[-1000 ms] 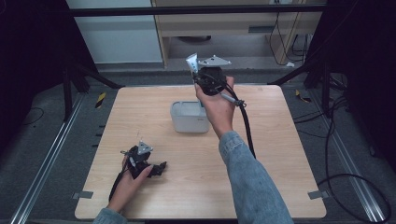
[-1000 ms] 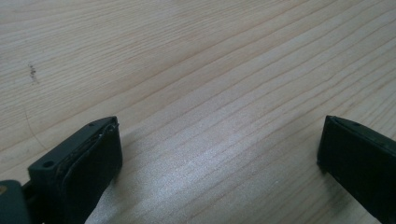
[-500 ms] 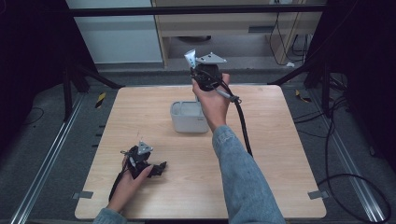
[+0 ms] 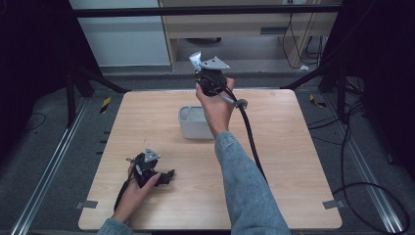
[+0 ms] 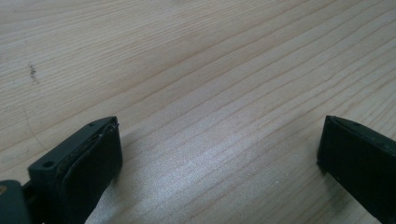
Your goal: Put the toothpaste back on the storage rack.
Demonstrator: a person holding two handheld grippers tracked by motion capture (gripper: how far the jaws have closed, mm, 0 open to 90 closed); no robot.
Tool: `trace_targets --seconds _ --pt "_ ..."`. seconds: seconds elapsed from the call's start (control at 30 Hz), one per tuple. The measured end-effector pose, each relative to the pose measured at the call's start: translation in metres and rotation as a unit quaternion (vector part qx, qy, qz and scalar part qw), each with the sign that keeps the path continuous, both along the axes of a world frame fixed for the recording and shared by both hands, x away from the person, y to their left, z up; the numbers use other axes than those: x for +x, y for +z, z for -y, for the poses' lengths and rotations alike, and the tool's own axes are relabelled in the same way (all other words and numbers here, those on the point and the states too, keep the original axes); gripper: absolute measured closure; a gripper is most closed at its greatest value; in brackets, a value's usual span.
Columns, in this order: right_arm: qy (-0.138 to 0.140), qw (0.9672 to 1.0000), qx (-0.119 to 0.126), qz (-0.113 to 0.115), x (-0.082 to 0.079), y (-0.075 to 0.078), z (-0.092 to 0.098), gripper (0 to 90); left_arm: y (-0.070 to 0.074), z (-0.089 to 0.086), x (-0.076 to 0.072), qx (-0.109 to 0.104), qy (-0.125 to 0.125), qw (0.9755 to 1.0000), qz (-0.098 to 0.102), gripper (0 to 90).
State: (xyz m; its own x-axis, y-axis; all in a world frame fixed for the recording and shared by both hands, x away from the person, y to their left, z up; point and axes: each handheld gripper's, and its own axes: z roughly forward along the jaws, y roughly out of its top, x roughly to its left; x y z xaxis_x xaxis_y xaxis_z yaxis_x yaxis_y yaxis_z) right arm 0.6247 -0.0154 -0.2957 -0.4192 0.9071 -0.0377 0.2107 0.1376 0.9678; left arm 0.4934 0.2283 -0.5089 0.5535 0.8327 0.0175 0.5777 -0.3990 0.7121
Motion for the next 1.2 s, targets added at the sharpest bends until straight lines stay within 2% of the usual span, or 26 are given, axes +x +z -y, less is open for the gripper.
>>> trace_targets --seconds 0.67,1.2 --pt "0.004 0.9999 0.015 0.001 -0.004 -0.010 -0.002 79.6 0.000 0.000 0.000 0.000 0.000 1.0000 0.000 0.0" --pt "0.015 0.9997 0.016 -0.006 -0.005 -0.024 -0.008 79.5 0.000 0.000 0.000 0.001 -0.001 1.0000 0.000 0.0"
